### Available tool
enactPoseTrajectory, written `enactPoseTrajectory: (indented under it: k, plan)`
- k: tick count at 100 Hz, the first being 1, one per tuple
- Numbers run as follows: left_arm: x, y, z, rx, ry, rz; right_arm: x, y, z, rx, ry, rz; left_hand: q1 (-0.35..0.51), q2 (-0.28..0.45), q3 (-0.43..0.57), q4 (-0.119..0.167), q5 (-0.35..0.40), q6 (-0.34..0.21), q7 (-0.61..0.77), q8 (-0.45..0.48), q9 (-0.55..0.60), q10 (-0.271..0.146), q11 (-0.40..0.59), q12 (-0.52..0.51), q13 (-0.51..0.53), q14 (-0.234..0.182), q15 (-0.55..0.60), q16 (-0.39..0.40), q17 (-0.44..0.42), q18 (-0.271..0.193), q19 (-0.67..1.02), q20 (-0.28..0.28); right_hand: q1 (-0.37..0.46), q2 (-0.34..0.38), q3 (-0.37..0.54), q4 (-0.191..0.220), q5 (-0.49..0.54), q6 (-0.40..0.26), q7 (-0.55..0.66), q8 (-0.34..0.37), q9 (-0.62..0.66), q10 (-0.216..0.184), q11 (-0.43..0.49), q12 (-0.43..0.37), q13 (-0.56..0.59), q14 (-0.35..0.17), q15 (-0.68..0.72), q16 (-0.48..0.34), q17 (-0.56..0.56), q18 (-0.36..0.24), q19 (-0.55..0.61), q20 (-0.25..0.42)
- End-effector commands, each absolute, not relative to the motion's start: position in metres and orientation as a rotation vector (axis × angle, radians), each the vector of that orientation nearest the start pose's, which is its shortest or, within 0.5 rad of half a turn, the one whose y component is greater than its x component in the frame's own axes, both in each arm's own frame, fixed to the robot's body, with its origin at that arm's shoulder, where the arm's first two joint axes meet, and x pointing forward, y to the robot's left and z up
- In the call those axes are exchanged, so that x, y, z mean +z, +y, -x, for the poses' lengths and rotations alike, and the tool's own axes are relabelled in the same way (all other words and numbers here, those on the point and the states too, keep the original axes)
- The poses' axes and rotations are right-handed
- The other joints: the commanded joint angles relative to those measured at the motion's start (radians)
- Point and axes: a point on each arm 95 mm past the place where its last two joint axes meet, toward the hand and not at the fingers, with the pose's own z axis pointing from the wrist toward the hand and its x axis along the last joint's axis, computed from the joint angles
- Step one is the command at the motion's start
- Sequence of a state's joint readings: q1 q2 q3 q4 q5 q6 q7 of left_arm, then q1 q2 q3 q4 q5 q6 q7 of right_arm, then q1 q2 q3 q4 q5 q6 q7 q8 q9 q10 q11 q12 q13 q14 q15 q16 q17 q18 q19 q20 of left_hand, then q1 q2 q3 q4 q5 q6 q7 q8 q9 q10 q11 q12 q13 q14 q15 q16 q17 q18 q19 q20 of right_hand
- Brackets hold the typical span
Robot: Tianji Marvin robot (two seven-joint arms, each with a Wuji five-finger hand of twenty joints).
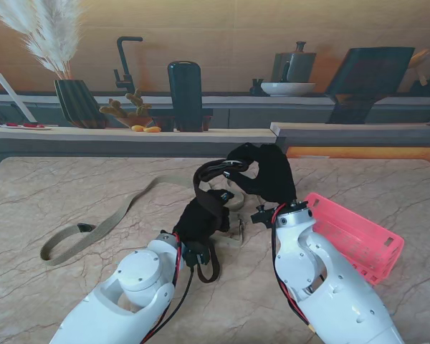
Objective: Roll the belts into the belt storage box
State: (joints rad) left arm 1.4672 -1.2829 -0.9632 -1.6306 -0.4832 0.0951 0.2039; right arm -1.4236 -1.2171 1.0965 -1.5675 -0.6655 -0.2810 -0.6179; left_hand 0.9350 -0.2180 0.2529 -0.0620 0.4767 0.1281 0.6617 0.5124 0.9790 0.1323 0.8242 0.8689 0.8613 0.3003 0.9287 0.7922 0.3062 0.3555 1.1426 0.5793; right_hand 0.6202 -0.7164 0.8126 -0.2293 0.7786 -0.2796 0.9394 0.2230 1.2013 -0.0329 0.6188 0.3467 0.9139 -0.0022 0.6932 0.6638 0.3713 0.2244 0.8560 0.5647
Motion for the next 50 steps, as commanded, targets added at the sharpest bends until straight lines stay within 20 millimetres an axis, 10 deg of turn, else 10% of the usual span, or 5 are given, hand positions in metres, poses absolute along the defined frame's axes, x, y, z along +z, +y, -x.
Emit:
enactPoseTrajectory:
  k: [1,18,50]
  plan:
    - [-0.314,-0.145,-0.389,-2.213,0.333,2.690,-0.240,0.062,-0.414,2.306,0.681,-1.024,-0.042,-0.022,0.051,0.019,-0.038,0.001,-0.059,-0.021,-0.082,0.020,-0.111,-0.091,-0.068,0.013,-0.076,-0.047,-0.045,-0.025,-0.032,-0.015,0.083,0.096,0.046,0.075,0.039,-0.101,0.131,0.039,-0.002,0.007,0.016,-0.006,-0.029,-0.036,0.013,-0.011,-0.017,-0.016,0.013,-0.015]
    - [-0.318,-0.136,-0.398,-2.125,0.393,2.499,-0.244,0.059,-0.413,2.299,0.627,-1.053,-0.063,-0.033,0.035,0.018,-0.120,-0.008,-0.103,-0.040,-0.312,0.055,-0.320,-0.287,-0.224,-0.005,-0.205,-0.105,-0.118,-0.031,-0.082,-0.030,0.084,0.098,0.043,0.075,0.037,-0.101,0.132,0.039,-0.004,0.004,0.016,-0.007,-0.031,-0.039,0.012,-0.011,-0.020,-0.017,0.011,-0.015]
    - [-0.317,-0.114,-0.405,-2.052,0.320,2.331,-0.245,0.056,-0.409,2.292,0.585,-1.023,-0.042,0.010,0.035,0.020,-0.145,-0.011,-0.090,-0.034,-0.404,0.063,-0.329,-0.325,-0.318,-0.021,-0.256,-0.126,-0.164,-0.050,-0.111,-0.042,0.084,0.107,0.036,0.075,0.031,-0.106,0.134,0.039,-0.008,0.002,0.015,-0.008,-0.036,-0.042,0.012,-0.011,-0.022,-0.020,0.009,-0.015]
